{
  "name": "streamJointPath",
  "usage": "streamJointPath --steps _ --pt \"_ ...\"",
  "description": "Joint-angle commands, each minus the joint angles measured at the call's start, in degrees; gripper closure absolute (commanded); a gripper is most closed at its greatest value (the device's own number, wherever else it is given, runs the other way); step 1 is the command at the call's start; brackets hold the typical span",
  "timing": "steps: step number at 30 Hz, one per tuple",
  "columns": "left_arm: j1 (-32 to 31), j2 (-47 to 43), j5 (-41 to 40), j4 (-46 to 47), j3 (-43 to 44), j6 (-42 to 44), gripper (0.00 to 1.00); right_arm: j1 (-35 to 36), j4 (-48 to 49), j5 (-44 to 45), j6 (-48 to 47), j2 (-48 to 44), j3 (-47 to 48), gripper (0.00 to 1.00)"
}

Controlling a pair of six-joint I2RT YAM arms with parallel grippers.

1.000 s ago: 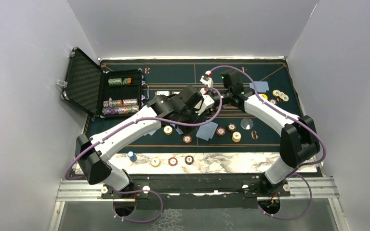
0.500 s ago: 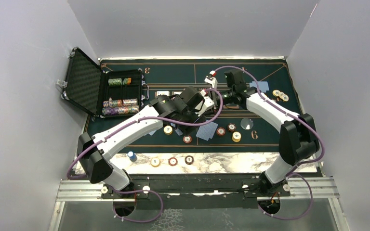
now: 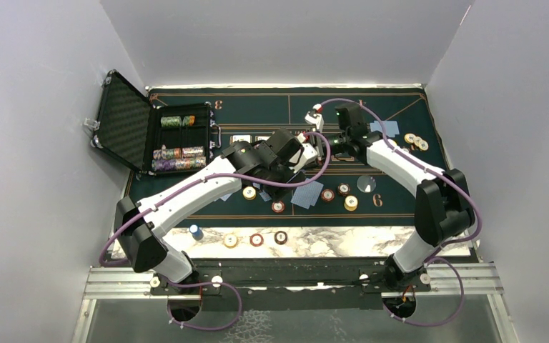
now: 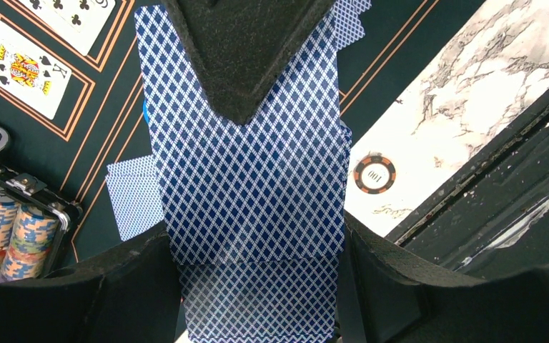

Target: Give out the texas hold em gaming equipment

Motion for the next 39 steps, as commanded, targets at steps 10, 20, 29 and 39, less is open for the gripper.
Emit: streamJointPath --steps 10,20,29,39 --pt "-0.25 -0.84 -0.50 2.61 -1.37 0.14 1.00 -2.61 -7.42 -1.82 -1.87 -4.60 2.88 0.88" --pt "-0.16 -1.54 -1.79 2.77 -2.45 -0.53 1.00 -7.25 -14.04 -4.61 -5.91 -9.22 4.84 0.99" --pt "0.74 -4.35 -4.68 2.62 -5.10 -4.18 1.00 -11.33 -34.51 13.12 -39.46 -11.33 8.64 0.99" --pt "2.44 -7.52 -2.90 1.40 -6.15 -5.17 1.00 -11.40 -38.44 27.66 -76.53 -8.32 5.00 0.99"
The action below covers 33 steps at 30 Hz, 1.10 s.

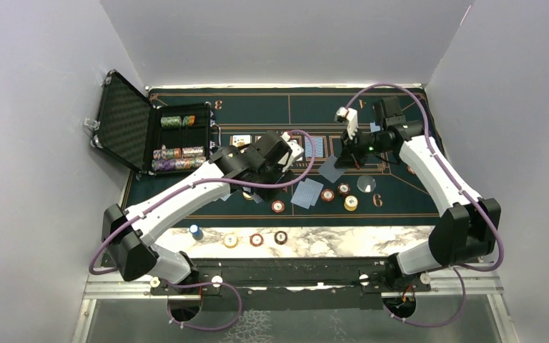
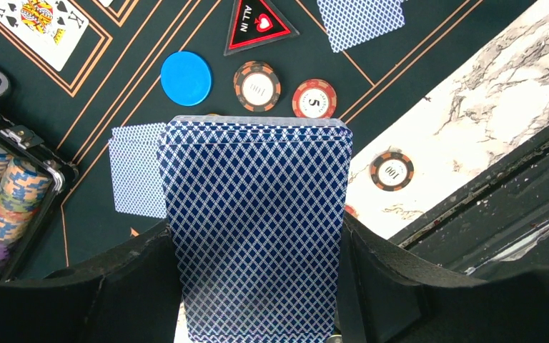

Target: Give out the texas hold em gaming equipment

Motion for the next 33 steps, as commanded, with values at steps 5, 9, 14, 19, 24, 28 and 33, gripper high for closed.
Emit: streamJointPath --steps 5,9,14,19,24,28,33 --pt "0.57 -3.61 2.19 0.13 -0.23 -1.08 1.00 -1.19 -7.61 8.65 -26.52 15.72 6.79 0.99" --pt "0.59 -4.21 2.70 0.13 -0.50 -1.27 1.00 -2.14 -11.49 12.41 -28.43 27.36 16.49 0.99" --pt "0.64 -4.72 2.68 0.12 -0.74 -1.52 1.00 -2.24 -7.55 20.27 -26.63 34.68 23.78 0.99" --pt "0.75 -3.51 2.66 0.58 -0.75 -1.88 1.00 -3.05 -8.27 23.22 -27.74 41.37 30.94 0.99" --pt "1.00 -1.90 2.76 0.83 -0.01 -2.17 1.00 -3.00 -5.83 24.27 -28.76 45.04 34.31 0.99" --pt "1.42 -1.21 2.76 0.79 0.27 -2.07 1.00 -3.06 -3.06 26.85 -29.32 46.76 35.10 0.98" --pt "1.98 -0.86 2.82 0.75 0.42 -2.27 1.00 -3.13 1.83 28.62 -29.44 47.01 33.88 0.84"
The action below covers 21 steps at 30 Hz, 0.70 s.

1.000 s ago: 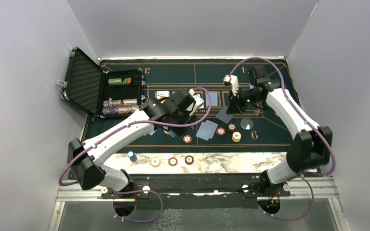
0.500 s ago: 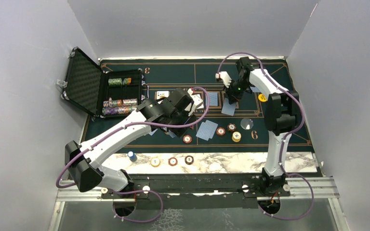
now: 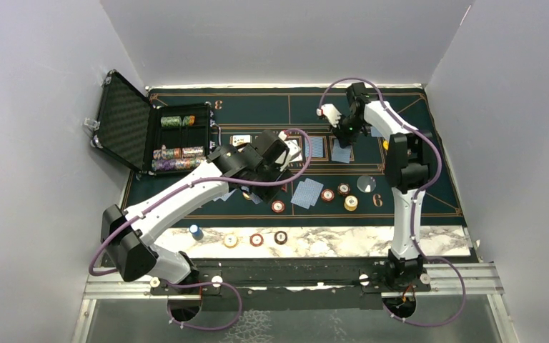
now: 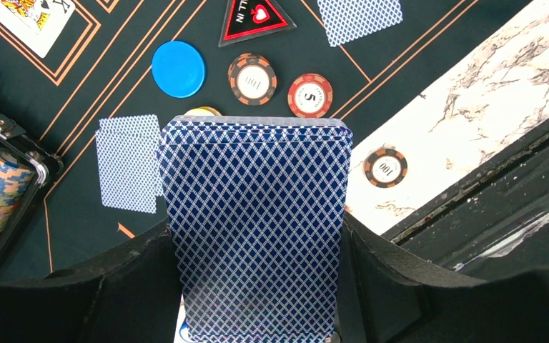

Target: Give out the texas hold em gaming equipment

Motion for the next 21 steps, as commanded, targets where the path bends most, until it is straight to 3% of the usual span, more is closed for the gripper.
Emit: streamJointPath --steps 1,8,9,10,11,16,18,19,21 --pt "0.60 0.01 1.09 1.12 1.08 -0.78 1.00 -0.47 6.90 4.77 -0.95 1.19 -0.15 0.82" --pt "0.67 1.07 0.95 1.19 0.13 -1.26 1.00 -0.42 13.70 6.78 7.34 -4.62 -3.05 0.55" --pt "0.69 1.08 0.73 1.26 0.17 -1.50 1.00 -0.42 12.55 5.97 8.98 -5.95 -2.89 0.41" --pt "0.69 1.15 0.81 1.51 0.09 -1.63 1.00 -0.46 12.88 5.60 10.91 -7.94 -4.07 0.05" --pt "0.67 1.16 1.04 1.87 -0.03 -1.79 1.00 -0.43 13.85 4.78 13.45 -10.34 -5.62 0.00" --pt "-0.65 2.47 3.08 4.30 -0.11 -3.49 1.00 -0.42 15.63 0.19 33.56 -23.88 -12.07 0.01" --pt "-2.79 3.36 3.04 5.92 -1.65 -4.15 1.00 -0.55 22.46 7.42 53.82 -34.10 -18.59 0.01" --pt "-4.00 3.92 2.90 6.78 -1.95 -4.45 1.00 -0.68 21.19 13.68 65.78 -38.67 -20.70 0.01" --pt "-6.84 5.08 1.94 9.18 -2.96 -5.30 1.00 -1.43 17.10 12.96 77.32 -46.80 -21.86 0.01"
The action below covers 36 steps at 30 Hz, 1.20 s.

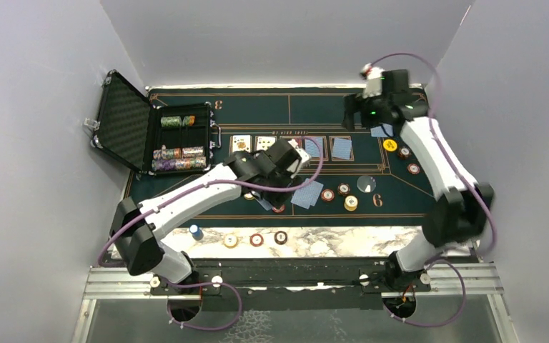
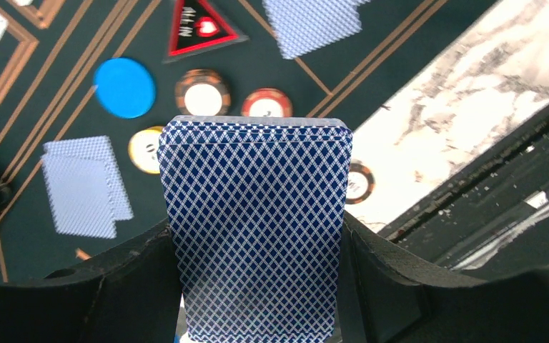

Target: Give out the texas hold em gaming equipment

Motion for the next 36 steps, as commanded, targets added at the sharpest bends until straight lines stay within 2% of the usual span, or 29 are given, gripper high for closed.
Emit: streamJointPath --steps 1,3,7,11,20,23,25,27,29,32,35,36 --pt "-6.11 2.88 0.30 6.78 -1.96 -2.98 1.00 -1.44 0.26 1.64 35.14 -18.73 -3.03 0.01" --pt "-9.39 4.90 -0.23 9.43 -2.37 -3.64 1.00 -1.45 -2.47 -2.96 33.65 -24.44 -1.46 0.01" --pt "-15.63 9.80 -1.53 15.41 -3.71 -3.44 1.00 -1.46 -7.62 2.26 28.26 -35.27 4.56 0.01" --pt "-20.42 16.85 -1.37 21.04 -5.89 -2.19 1.00 -1.45 -6.16 2.99 22.51 -42.84 7.02 0.01" --pt "-22.01 24.29 0.31 27.12 -6.95 7.02 1.00 -1.45 -15.40 1.38 22.34 -45.04 13.37 0.01" --pt "-21.97 25.66 1.62 28.28 -6.78 8.39 0.94 -1.45 -16.24 -0.16 22.84 -45.54 14.49 0.01" --pt "-22.06 26.07 2.96 28.41 -6.24 8.65 0.84 -1.48 -17.32 -0.51 22.96 -45.23 15.93 0.01" --pt "-22.06 25.73 3.41 28.60 -6.58 8.55 0.66 -1.45 -18.12 -0.87 22.84 -44.79 17.12 0.01" --pt "-22.06 25.33 3.37 28.52 -7.46 8.79 0.54 -1.45 -18.26 -1.14 23.01 -44.77 17.09 0.01" --pt "-22.06 25.28 3.28 27.65 -8.03 9.42 0.20 -1.46 -18.78 -2.32 23.46 -44.36 16.07 0.01" --pt "-21.77 23.90 3.06 27.49 -7.65 8.95 0.04 -1.46 -23.92 -0.87 24.00 -41.17 18.36 0.01" --pt "-21.53 23.43 3.28 27.22 -7.18 8.72 0.02 -1.45 -25.72 0.42 24.12 -40.07 19.86 0.01"
